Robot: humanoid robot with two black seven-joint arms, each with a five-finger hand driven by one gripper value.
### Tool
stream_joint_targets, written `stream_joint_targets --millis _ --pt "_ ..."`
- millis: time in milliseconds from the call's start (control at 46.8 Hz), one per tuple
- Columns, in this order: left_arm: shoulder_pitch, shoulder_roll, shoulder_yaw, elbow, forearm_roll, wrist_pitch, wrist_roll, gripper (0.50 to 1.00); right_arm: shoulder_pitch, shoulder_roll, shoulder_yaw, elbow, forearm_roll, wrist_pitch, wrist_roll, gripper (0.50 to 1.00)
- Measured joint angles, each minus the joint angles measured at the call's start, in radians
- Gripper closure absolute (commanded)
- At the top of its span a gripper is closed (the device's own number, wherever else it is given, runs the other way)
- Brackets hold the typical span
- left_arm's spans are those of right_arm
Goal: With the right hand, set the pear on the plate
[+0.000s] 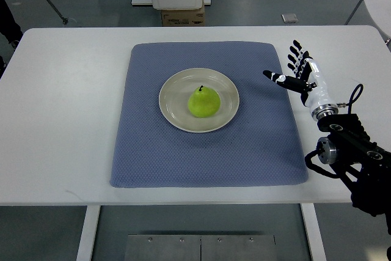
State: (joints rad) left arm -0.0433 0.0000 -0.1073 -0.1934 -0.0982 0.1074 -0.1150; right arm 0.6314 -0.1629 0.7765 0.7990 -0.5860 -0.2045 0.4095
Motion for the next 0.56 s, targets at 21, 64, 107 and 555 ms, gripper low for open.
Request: stream_joint_targets --millis 21,64,107,555 --pt "0.000 0.000 0.000 0.000 0.000 0.000 0.000 0.500 -0.003 0.000 0.009 0.000 0.000 -0.002 -0.006 0.511" --pt "-0.001 0.000 0.000 0.000 0.000 0.000 0.000 0.500 -0.008 -0.002 0.020 0.002 0.000 -0.008 -0.013 0.507" --pt "-0.001 0.000 0.000 0.000 0.000 0.000 0.000 0.500 -0.010 -0.004 0.034 0.002 0.000 -0.015 -0.017 0.505" --pt "-0.001 0.000 0.000 0.000 0.000 0.000 0.000 0.500 -0.044 -0.006 0.092 0.002 0.000 -0.030 -0.010 0.500"
